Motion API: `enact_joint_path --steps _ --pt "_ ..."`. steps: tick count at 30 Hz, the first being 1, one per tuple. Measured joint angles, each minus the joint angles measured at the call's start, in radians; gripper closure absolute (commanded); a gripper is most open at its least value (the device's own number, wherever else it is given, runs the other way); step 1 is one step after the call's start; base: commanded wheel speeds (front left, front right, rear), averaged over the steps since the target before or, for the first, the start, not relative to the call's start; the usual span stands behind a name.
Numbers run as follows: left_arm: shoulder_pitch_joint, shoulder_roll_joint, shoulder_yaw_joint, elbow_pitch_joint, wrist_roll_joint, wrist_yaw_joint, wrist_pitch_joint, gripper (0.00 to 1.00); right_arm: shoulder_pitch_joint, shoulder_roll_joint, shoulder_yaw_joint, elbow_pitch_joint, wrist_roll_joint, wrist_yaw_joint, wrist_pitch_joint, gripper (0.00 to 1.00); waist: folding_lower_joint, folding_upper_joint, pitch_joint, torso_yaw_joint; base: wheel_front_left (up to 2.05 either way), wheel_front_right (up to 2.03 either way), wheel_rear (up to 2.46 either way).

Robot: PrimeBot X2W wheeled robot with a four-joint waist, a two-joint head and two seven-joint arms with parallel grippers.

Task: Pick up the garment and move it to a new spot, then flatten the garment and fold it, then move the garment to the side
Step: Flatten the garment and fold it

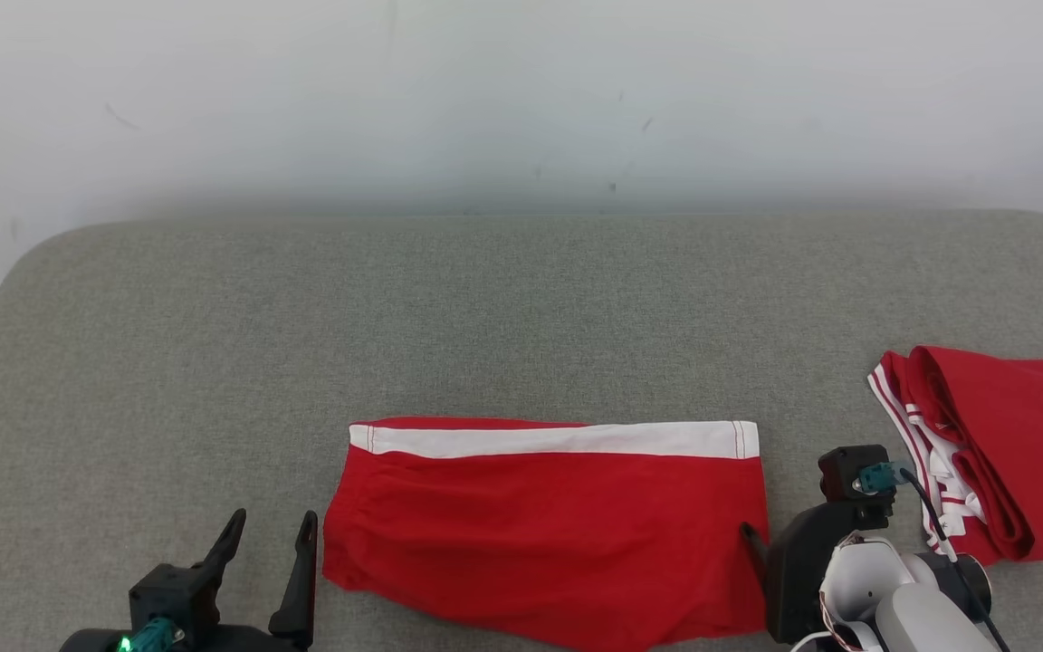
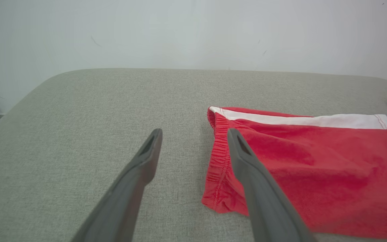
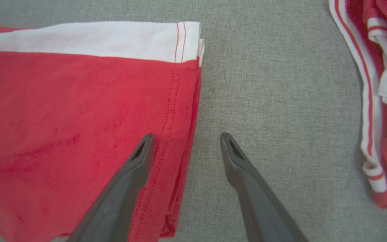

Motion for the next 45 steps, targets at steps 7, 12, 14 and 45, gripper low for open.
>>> enact_joint_path --steps 7,12,14,45 --pt "0.0 0.0 0.0 0.0 0.0 0.0 0.001 0.0 -0.01 0.003 -0.002 0.03 0.001 -0.001 0.037 0.0 0.0 0.0 0.006 0.004 0.0 0.0 0.0" --pt "0.0 -0.001 -0.001 0.0 0.0 0.0 0.001 0.0 -0.041 0.009 -0.02 0.056 0.018 -0.006 0.054 0.0 0.0 0.0 0.006 0.004 0.0 0.0 0.0" --pt "-0.001 -0.001 -0.002 0.0 0.0 0.0 0.001 0.0 -0.047 0.013 -0.026 0.064 0.027 -0.009 0.059 0.0 0.0 0.0 0.006 0.004 0.0 0.0 0.0" --pt "-0.001 -0.002 -0.019 0.0 -0.003 -0.009 0.013 0.0 -0.141 0.059 -0.062 0.2 0.055 -0.018 0.115 0.74 0.0 0.0 0.012 0.025 0.0 0.0 0.0"
